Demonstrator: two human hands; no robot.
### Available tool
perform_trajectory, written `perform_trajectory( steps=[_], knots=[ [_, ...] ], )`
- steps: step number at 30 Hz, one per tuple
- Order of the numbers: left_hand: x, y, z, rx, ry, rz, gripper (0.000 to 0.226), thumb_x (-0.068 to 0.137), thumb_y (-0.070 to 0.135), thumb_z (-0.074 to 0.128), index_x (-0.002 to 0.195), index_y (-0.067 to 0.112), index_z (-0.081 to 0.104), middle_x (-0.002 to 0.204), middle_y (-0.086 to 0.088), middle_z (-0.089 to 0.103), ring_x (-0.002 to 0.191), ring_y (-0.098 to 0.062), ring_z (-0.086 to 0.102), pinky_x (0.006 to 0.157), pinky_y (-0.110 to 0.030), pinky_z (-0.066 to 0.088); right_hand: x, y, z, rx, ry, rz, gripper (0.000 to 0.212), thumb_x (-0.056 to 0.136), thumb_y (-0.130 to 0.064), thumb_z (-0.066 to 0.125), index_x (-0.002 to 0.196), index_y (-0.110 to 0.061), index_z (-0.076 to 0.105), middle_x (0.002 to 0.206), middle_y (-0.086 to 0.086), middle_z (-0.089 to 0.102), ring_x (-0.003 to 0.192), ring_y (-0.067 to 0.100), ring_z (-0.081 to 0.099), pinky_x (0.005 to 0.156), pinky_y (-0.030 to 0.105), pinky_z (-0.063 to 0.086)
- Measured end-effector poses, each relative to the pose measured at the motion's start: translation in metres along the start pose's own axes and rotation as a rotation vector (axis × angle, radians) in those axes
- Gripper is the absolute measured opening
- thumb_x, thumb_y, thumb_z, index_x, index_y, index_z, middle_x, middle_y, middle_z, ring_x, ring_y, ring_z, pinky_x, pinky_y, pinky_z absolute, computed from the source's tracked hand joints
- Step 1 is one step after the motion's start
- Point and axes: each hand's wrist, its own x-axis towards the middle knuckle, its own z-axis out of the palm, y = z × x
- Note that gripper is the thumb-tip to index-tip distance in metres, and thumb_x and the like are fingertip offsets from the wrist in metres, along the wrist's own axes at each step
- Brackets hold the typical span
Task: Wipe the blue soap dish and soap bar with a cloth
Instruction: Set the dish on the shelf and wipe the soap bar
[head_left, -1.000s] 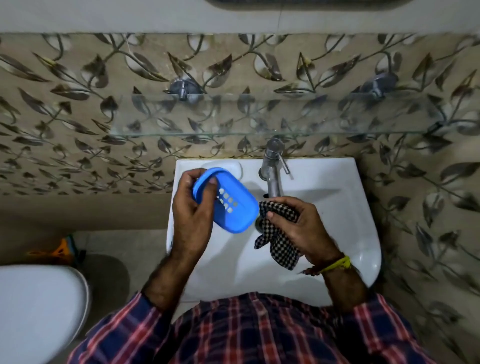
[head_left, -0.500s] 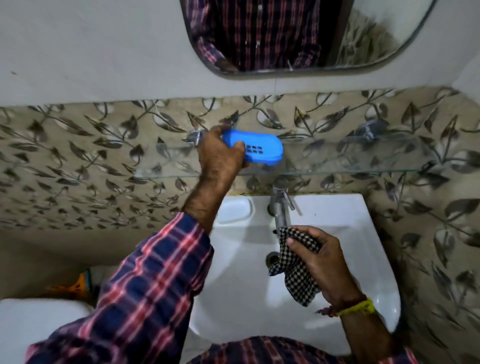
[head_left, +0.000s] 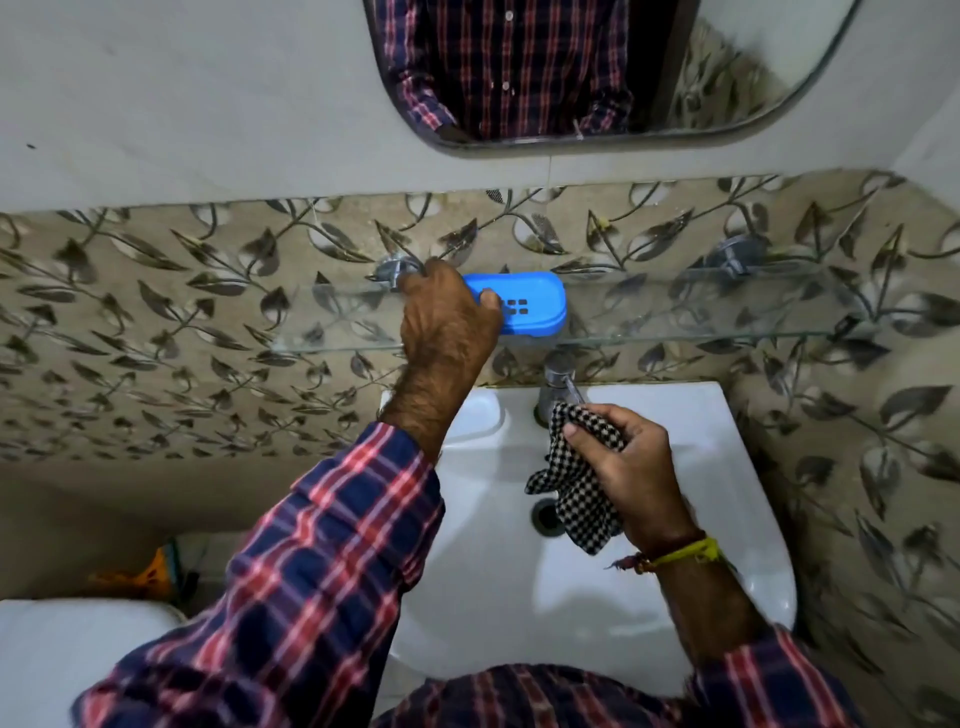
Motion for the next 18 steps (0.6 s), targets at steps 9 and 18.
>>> perform_trajectory(
  steps=[9,18],
  knots=[
    [-0.072,-0.105,0.022,-0.361,0.254,0.243,0.014,0.096,0.019,0.068,0.086,0.009,0.066,0.080,-0.003,0.066,0.066,-0.018,0.059,0.064,-0.030,0.050,-0.005,0.009,0.008,-0.055,0.022,0.017,0.018,0.082,-0.006,0.077,0.099,-0.011,0.074,0.090,0.005,0.077,0.084,0.019,0.073,0.079,0.036,0.060],
    [-0.036,-0.191,0.115,-0.507,-0.318,-0.705,0.073,0.081,0.049,0.080,0.127,-0.003,0.058,0.113,-0.025,0.069,0.109,-0.044,0.066,0.091,-0.049,0.057,-0.027,0.028,0.004,-0.050,0.042,0.060,0.019,0.082,0.002,0.075,0.087,-0.016,0.076,0.078,-0.004,0.078,0.069,0.010,0.074,0.059,0.015,0.055]
  ],
)
